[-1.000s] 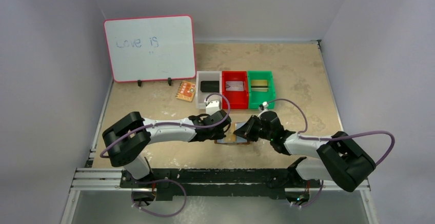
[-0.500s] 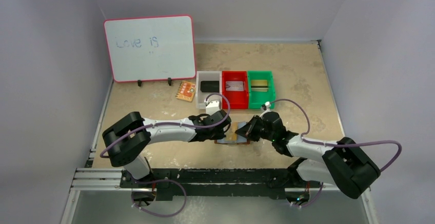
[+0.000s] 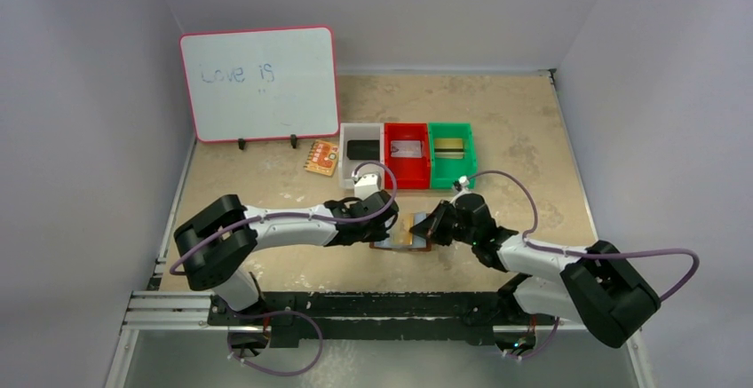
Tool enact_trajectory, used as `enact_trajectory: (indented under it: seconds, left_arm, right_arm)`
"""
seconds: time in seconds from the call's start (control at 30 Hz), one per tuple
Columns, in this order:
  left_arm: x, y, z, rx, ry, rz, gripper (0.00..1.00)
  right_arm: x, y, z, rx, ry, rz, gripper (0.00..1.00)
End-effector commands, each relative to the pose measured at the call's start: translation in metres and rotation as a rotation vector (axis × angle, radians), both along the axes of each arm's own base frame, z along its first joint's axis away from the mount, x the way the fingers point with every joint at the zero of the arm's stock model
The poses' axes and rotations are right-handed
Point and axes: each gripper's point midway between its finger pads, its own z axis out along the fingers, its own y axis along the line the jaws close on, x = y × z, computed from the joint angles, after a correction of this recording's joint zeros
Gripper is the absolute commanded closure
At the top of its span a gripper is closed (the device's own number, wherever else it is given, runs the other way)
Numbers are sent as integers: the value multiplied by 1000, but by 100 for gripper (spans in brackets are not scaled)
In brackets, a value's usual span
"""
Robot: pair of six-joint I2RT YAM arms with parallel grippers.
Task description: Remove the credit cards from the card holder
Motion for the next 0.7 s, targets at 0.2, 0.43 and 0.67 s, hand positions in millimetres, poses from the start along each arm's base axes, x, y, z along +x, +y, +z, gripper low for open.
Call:
enact_trajectory:
  seconds: [0.2,0.43,0.67]
  left_arm:
    - [7,1,42,-57,-94,-25,71]
    - [0,-23,35,-114,-58,-120,71]
    - [-6,-31,19,-128,-9,-137,79]
  right_arm:
    - [3,23,1,49,-28,133,100]
    - [1,28,-10,55,13,152,100]
    - [2,21,-14,26,31,115,100]
